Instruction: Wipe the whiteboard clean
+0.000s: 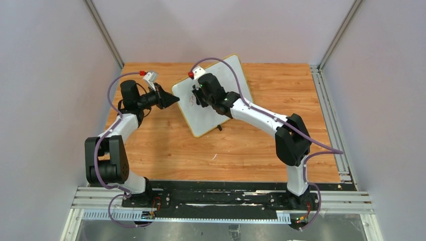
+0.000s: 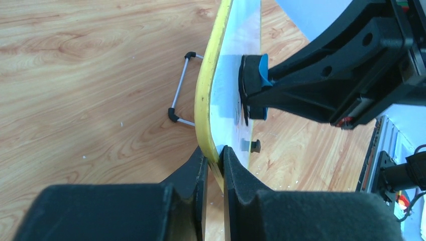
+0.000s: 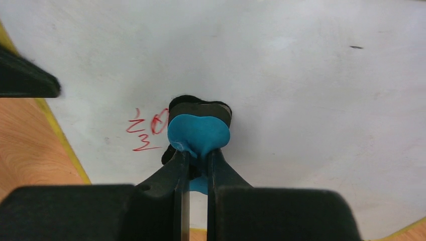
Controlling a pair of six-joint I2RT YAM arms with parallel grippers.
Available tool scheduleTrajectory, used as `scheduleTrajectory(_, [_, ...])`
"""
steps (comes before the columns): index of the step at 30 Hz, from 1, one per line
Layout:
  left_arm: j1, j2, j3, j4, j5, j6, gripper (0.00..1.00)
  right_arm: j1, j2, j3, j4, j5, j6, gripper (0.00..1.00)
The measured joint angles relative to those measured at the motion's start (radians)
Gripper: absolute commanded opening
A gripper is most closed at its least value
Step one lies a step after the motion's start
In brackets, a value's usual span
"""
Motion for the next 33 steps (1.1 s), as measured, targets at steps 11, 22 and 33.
scheduleTrajectory(11, [-0.001,-0.003,0.000,0.004,0.003,0.000,0.00,-0.180,-0.051,-0.034,-0.013,-0.002,-0.033,0.01])
scheduleTrajectory(22, [0.000,-0.003,0.000,-0.003,0.006,0.000,0.00,-0.159,-0.051,-0.040,-0.008,0.013,-0.031,0.01])
scheduleTrajectory(33, [-0.001,-0.003,0.006,-0.004,0.013,0.003,0.00,0.035,-0.049,-0.069,0.013,-0.004,-0.003,0.01])
